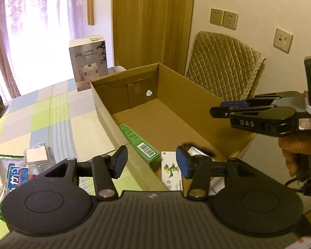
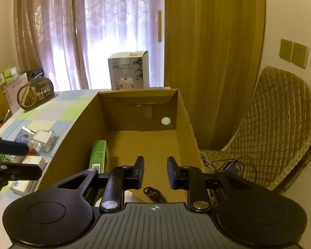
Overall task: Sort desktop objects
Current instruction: 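Lower the cream box into the cardboard box and open the left gripper while the right drops the cable, then move both grippers back over the remaining items on the table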
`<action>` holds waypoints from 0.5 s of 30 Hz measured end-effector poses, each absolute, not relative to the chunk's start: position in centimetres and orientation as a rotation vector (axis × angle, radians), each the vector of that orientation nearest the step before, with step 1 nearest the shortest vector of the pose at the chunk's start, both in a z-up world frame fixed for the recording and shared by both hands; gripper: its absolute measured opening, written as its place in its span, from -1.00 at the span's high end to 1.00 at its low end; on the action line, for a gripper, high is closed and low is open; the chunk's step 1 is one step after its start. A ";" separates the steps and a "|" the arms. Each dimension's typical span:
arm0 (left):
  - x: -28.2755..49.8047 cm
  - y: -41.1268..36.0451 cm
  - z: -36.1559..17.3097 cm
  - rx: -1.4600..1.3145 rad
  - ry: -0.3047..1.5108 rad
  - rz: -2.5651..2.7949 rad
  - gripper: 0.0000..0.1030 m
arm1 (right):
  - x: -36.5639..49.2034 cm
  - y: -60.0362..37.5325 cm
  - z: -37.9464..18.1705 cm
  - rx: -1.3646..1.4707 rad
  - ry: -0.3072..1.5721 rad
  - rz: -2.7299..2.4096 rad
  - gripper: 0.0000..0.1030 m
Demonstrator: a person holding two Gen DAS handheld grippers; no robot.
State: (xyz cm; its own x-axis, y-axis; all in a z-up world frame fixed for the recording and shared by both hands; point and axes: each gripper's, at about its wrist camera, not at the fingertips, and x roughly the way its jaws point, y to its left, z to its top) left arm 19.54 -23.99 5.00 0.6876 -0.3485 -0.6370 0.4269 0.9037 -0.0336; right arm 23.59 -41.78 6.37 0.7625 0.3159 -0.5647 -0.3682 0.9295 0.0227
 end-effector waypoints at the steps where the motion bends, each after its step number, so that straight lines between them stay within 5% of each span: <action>1: 19.4 -23.8 5.0 0.117 0.687 -0.432 0.09 | 23.4 -41.8 6.5 -0.087 0.594 0.373 0.50; 6: 18.1 -22.2 5.1 0.096 0.685 -0.407 0.03 | 21.6 -41.9 7.5 -0.052 0.570 0.375 0.28; 8: 17.5 -21.4 5.2 0.084 0.686 -0.392 0.02 | 20.5 -41.5 8.0 -0.043 0.558 0.387 0.02; 15: 14.2 -16.7 4.6 0.052 0.709 -0.307 -0.09 | 16.9 -38.4 8.9 -0.027 0.544 0.472 -0.14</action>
